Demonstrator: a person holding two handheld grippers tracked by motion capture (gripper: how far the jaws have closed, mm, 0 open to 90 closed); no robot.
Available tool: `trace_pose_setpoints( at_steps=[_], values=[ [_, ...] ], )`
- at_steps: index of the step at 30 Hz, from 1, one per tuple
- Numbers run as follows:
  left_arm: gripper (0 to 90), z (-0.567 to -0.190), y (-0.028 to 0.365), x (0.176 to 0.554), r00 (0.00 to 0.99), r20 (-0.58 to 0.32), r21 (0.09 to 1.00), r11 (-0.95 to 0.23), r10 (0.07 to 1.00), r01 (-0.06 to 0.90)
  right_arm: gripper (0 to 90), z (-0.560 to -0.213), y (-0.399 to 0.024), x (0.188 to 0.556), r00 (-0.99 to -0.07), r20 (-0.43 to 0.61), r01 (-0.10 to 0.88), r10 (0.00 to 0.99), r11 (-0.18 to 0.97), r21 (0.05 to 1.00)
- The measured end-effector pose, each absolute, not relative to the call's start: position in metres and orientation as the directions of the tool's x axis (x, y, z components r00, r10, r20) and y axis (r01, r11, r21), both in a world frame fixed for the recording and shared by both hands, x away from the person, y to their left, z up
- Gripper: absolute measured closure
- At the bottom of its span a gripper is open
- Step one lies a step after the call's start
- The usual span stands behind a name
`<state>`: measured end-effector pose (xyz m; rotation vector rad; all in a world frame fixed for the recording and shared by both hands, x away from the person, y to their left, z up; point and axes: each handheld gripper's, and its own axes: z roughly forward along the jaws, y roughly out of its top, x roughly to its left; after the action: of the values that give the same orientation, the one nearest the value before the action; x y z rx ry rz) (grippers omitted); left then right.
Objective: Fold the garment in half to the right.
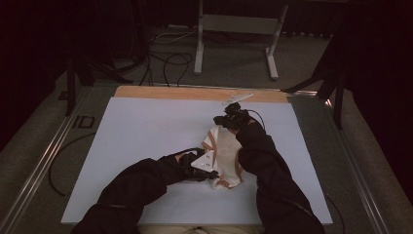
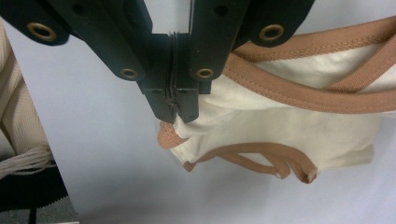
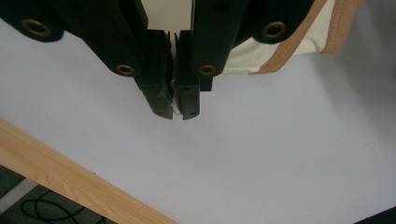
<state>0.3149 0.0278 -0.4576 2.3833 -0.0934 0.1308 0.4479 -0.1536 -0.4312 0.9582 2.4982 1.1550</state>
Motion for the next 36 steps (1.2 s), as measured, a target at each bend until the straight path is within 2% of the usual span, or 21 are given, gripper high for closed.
trace_pose_setpoints(
  at_steps=[17,36],
  values=[
    [89.3,-0.465,0.003,0.318,0.993,0.103,0.668,-0.736,-0.055,-0.11,86.5,-0.437,-0.188,0.443,-0.729,0.091,0.495,0.678,0.43,0.755],
    [89.2,-0.487,-0.025,0.321,0.996,0.049,0.649,-0.756,-0.07,-0.085,86.4,-0.471,-0.215,0.442,-0.694,0.137,0.557,0.707,0.406,0.725]
  ],
)
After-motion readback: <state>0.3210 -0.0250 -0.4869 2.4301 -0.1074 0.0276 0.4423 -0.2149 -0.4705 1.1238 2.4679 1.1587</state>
